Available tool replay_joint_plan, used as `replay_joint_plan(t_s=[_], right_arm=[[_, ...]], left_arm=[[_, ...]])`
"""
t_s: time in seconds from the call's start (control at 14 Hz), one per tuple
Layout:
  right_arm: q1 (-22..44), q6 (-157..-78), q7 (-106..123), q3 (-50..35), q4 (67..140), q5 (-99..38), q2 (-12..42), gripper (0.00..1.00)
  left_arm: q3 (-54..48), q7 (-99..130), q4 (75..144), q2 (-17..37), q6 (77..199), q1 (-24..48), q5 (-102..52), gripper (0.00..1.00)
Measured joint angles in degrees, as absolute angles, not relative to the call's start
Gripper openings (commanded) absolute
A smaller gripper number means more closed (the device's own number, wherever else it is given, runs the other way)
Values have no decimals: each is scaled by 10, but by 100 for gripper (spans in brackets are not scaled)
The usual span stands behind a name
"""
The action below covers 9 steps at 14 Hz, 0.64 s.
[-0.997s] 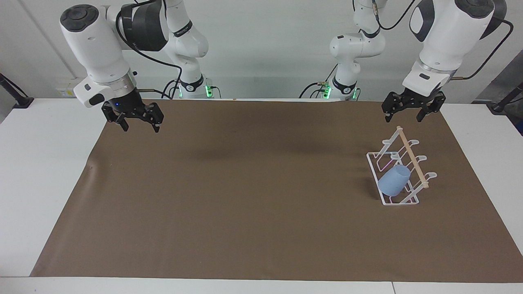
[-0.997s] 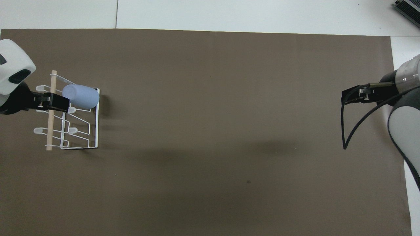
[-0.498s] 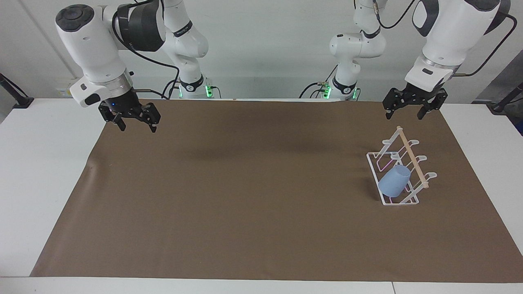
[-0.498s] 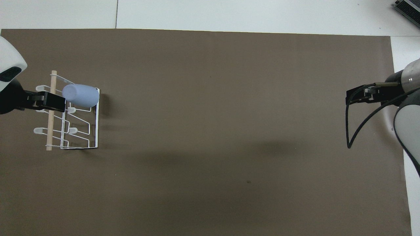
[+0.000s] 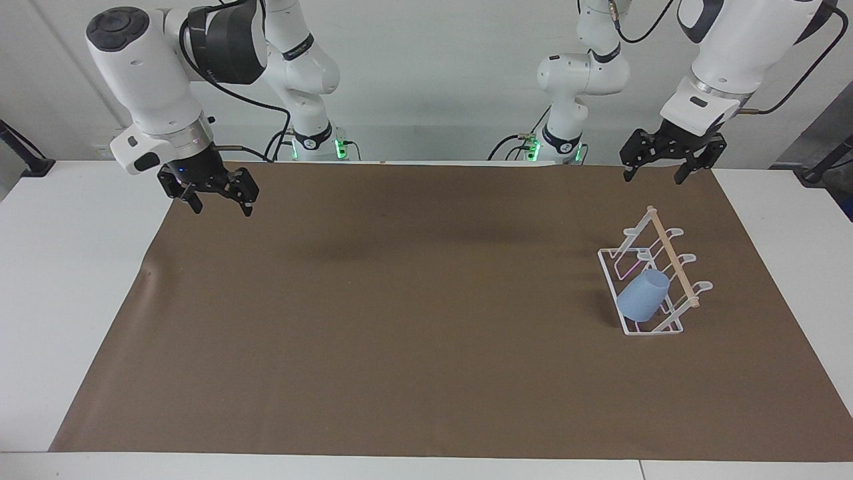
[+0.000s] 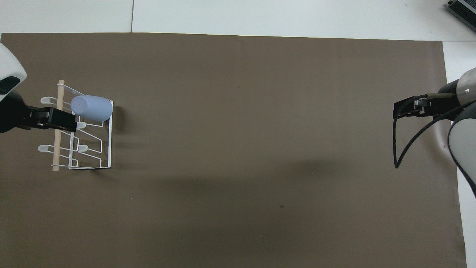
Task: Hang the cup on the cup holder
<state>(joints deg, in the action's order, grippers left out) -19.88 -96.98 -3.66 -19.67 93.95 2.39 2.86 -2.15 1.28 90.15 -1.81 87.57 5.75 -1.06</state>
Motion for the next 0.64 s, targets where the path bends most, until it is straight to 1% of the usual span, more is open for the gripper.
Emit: replay_joint_plan(t_s=[0.64], right_arm=[[-199, -970, -37, -197, 940, 24, 29, 100]], left_arm=[[-16, -16, 901, -23, 868, 52, -11, 100]])
